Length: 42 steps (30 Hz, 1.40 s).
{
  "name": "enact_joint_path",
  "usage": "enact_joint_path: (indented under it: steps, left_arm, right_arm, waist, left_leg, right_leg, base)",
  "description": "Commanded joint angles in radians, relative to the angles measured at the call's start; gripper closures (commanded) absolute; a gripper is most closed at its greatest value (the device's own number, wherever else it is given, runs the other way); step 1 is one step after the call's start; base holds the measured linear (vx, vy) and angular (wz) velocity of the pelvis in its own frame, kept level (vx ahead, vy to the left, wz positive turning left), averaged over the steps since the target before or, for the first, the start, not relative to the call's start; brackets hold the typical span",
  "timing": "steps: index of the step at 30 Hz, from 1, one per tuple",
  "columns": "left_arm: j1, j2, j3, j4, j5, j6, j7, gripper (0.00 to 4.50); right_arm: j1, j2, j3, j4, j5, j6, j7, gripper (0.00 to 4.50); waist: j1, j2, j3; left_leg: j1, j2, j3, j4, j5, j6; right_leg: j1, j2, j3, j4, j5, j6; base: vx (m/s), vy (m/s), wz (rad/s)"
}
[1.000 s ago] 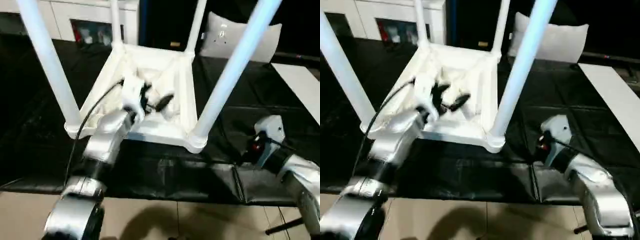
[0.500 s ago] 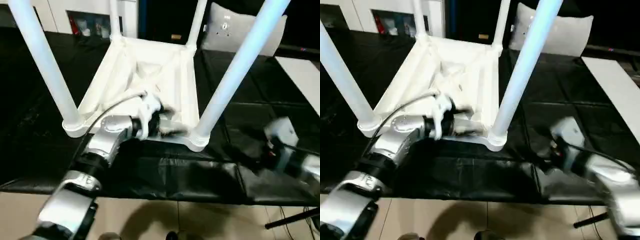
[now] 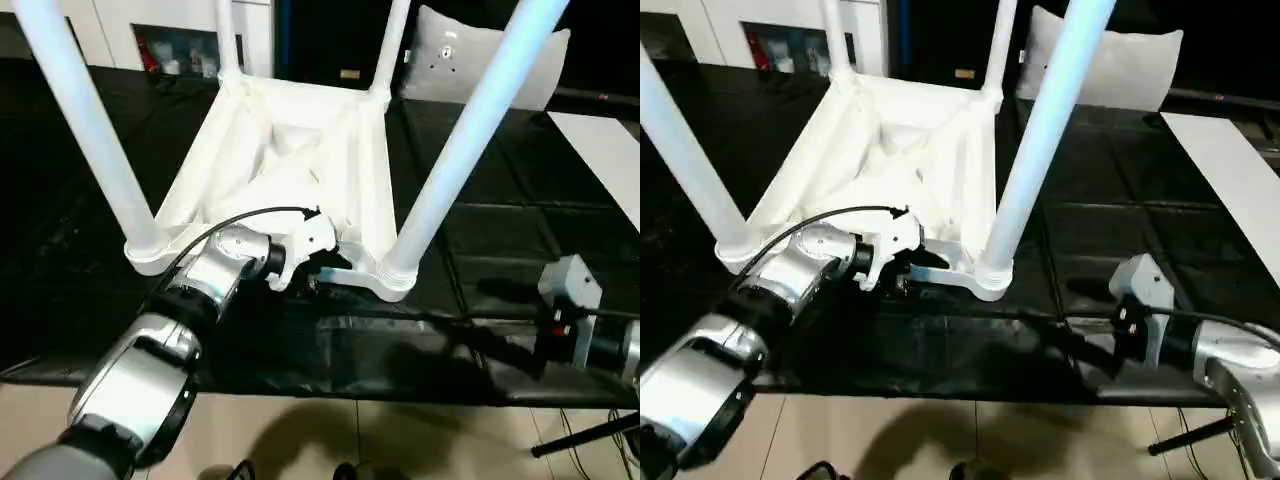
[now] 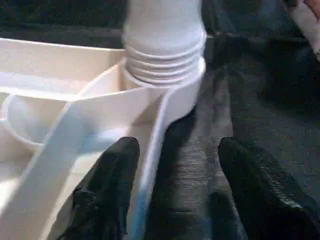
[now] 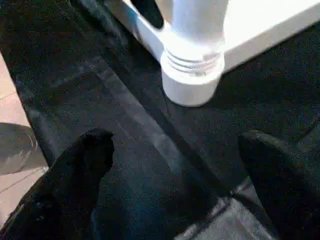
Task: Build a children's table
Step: Rotate table base
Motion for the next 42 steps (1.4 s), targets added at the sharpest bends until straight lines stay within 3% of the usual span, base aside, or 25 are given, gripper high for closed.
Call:
enact_joint_path:
  steps: [1, 2, 3, 4, 6, 7, 9, 12, 13, 18, 26, 31, 34, 35, 37, 38, 39, 41, 42]
  left_arm:
    - [-0.022, -0.011, 0.015, 0.020, 0.006, -0.006, 0.011, 1.97]
    - [-0.024, -0.012, 0.016, 0.023, 0.005, -0.006, 0.012, 1.97]
    - [-0.036, -0.018, 0.024, 0.042, 0.000, -0.003, 0.008, 2.11]
    - [-0.040, -0.020, 0.027, 0.048, -0.001, -0.003, 0.006, 2.22]
    - [-0.044, -0.023, 0.029, 0.057, 0.000, -0.006, 0.005, 2.33]
    - [-0.049, -0.026, 0.029, 0.069, 0.005, -0.012, 0.004, 2.33]
    - [-0.054, -0.029, 0.029, 0.084, 0.011, -0.018, 0.002, 2.68]
    - [-0.060, -0.030, 0.022, 0.104, 0.028, -0.032, 0.011, 2.80]
    - [-0.063, -0.027, 0.008, 0.120, 0.057, -0.052, 0.028, 2.96]
    - [-0.068, -0.025, -0.008, 0.152, 0.093, -0.076, 0.043, 3.46]
    - [-0.078, -0.030, 0.000, 0.176, 0.103, -0.069, 0.017, 3.89]
    - [-0.066, -0.007, -0.046, 0.184, 0.173, -0.122, 0.051, 4.23]
    - [-0.052, 0.021, -0.058, 0.170, 0.193, -0.156, 0.028, 4.44]
    - [-0.048, 0.032, -0.060, 0.163, 0.197, -0.162, 0.019, 4.47]
    - [-0.038, 0.052, -0.059, 0.145, 0.194, -0.163, -0.009, 4.47]
    - [-0.035, 0.058, -0.057, 0.140, 0.193, -0.161, -0.019, 4.47]
    - [-0.031, 0.065, -0.053, 0.134, 0.193, -0.160, -0.021, 4.47]
    - [-0.023, 0.075, -0.045, 0.120, 0.185, -0.150, -0.029, 4.47]
    - [-0.013, 0.086, -0.038, 0.104, 0.177, -0.143, -0.040, 4.47]
  right_arm:
    - [-0.029, 0.001, 0.001, 0.091, -0.023, -0.055, 0.031, 0.00]
    - [-0.034, 0.002, 0.002, 0.106, -0.026, -0.063, 0.034, 0.00]
    - [-0.100, 0.011, 0.009, 0.300, -0.059, -0.154, 0.075, 0.00]
    - [-0.130, 0.014, 0.011, 0.388, -0.074, -0.195, 0.091, 0.00]
    - [-0.159, 0.017, 0.013, 0.472, -0.088, -0.235, 0.105, 0.00]
    - [-0.200, 0.019, 0.015, 0.585, -0.106, -0.285, 0.115, 0.00]
    - [-0.229, 0.020, 0.017, 0.659, -0.115, -0.319, 0.124, 0.00]
    - [-0.259, 0.020, 0.020, 0.737, -0.125, -0.361, 0.133, 0.00]
    - [-0.291, 0.020, 0.016, 0.822, -0.134, -0.409, 0.144, 0.00]
    - [-0.400, 0.031, -0.033, 1.038, -0.140, -0.536, 0.149, 0.00]
    - [-0.504, 0.052, -0.107, 1.099, -0.074, -0.557, 0.125, 0.00]
    - [-0.481, 0.060, -0.084, 1.028, -0.072, -0.605, 0.223, 0.00]
    - [-0.404, 0.100, -0.036, 0.813, -0.064, -0.580, 0.290, 0.00]
    - [-0.352, 0.111, 0.007, 0.611, -0.047, -0.490, 0.247, 0.00]
    - [-0.288, 0.124, 0.086, 0.281, -0.024, -0.323, 0.152, 0.00]
    - [-0.277, 0.126, 0.109, 0.199, -0.018, -0.279, 0.125, 0.00]
    - [-0.283, 0.130, 0.124, 0.156, -0.015, -0.247, 0.115, 0.00]
    - [-0.312, 0.134, 0.137, 0.134, -0.013, -0.214, 0.112, 0.00]
    - [-0.343, 0.144, 0.143, 0.122, -0.012, -0.184, 0.114, 0.00]
  waist:
    - [0.005, -0.003, -0.072]
    - [0.004, -0.001, -0.073]
    - [0.000, -0.002, -0.077]
    - [-0.002, 0.004, -0.075]
    - [-0.002, -0.001, -0.075]
    - [0.001, -0.002, -0.074]
    - [0.001, -0.004, -0.075]
    - [0.000, -0.002, -0.077]
    - [0.001, -0.002, -0.077]
    - [-0.004, -0.002, -0.079]
    - [0.005, 0.001, -0.086]
    - [0.013, 0.001, -0.086]
    - [0.013, 0.002, -0.082]
    - [0.010, -0.005, -0.077]
    - [0.011, -0.003, -0.072]
    - [0.009, -0.007, -0.072]
    - [0.002, 0.000, -0.070]
    - [0.004, 0.002, -0.068]
    - [0.000, 0.001, -0.066]
  left_leg:
    - [-0.014, 0.000, 0.028, -0.054, -0.004, 0.102]
    - [-0.015, -0.002, 0.029, -0.053, -0.001, 0.105]
    - [-0.015, -0.003, 0.030, -0.051, -0.002, 0.109]
    - [-0.016, -0.002, 0.029, -0.052, -0.007, 0.108]
    - [-0.016, -0.005, 0.034, -0.049, -0.009, 0.110]
    - [-0.018, -0.007, 0.034, -0.049, -0.005, 0.117]
    - [-0.017, -0.006, 0.034, -0.049, 0.001, 0.132]
    - [-0.017, -0.004, 0.034, -0.048, 0.009, 0.147]
    - [-0.017, -0.003, 0.033, -0.049, 0.013, 0.152]
    - [-0.020, -0.002, 0.037, -0.046, 0.009, 0.169]
    - [-0.018, 0.003, 0.045, -0.042, 0.030, 0.192]
    - [-0.020, 0.008, 0.045, -0.041, 0.030, 0.213]
    - [-0.021, 0.008, 0.043, -0.045, 0.019, 0.213]
    - [-0.022, 0.005, 0.040, -0.050, 0.020, 0.207]
    - [-0.020, 0.004, 0.032, -0.059, 0.036, 0.179]
    - [-0.018, 0.005, 0.032, -0.060, 0.031, 0.167]
    - [-0.012, 0.009, 0.035, -0.065, -0.017, 0.132]
    - [-0.007, 0.010, 0.042, -0.063, -0.069, 0.104]
    - [-0.014, 0.008, 0.038, -0.069, -0.078, 0.085]
  right_leg:
    - [0.081, -0.069, 0.029, -0.066, 0.091, -0.323]
    - [0.081, -0.068, 0.028, -0.064, 0.102, -0.326]
    - [0.081, -0.070, 0.026, -0.062, 0.104, -0.336]
    - [0.077, -0.074, 0.024, -0.063, 0.093, -0.343]
    - [0.079, -0.069, 0.026, -0.066, 0.101, -0.354]
    - [0.084, -0.067, 0.026, -0.067, 0.106, -0.348]
    - [0.084, -0.067, 0.024, -0.066, 0.110, -0.352]
    - [0.083, -0.067, 0.022, -0.063, 0.125, -0.356]
    - [0.084, -0.068, 0.022, -0.063, 0.126, -0.355]
    - [0.084, -0.069, 0.019, -0.061, 0.122, -0.373]
    - [0.079, -0.065, 0.015, -0.049, 0.181, -0.384]
    - [0.080, -0.070, 0.015, -0.048, 0.196, -0.385]
    - [0.080, -0.069, 0.014, -0.053, 0.173, -0.367]
    - [0.084, -0.066, 0.014, -0.056, 0.161, -0.344]
    - [0.088, -0.064, 0.015, -0.058, 0.140, -0.291]
    - [0.086, -0.064, 0.016, -0.060, 0.124, -0.272]
    - [0.073, -0.068, 0.019, -0.070, 0.020, -0.250]
    - [0.063, -0.069, 0.025, -0.078, -0.075, -0.264]
    - [0.066, -0.070, 0.028, -0.076, -0.103, -0.265]
  base:
    - [0.000, 0.000, 0.00]
    - [0.000, 0.000, 0.00]
    - [0.000, 0.000, 0.00]
    - [0.000, 0.000, 0.00]
    - [0.000, 0.000, 0.00]
    - [0.000, 0.000, 0.00]
    - [0.000, 0.000, 0.00]
    - [0.000, 0.000, 0.00]
    - [0.000, 0.000, 0.00]
    - [0.000, 0.000, 0.00]
    - [0.000, 0.000, 0.00]
    - [0.000, 0.000, 0.00]
    - [0.000, 0.000, 0.00]
    - [0.000, 0.000, 0.00]
    - [0.000, 0.000, 0.00]
    - [0.000, 0.000, 0.00]
    - [0.000, 0.000, 0.00]
    - [0.000, 0.000, 0.00]
    - [0.000, 0.000, 0.00]
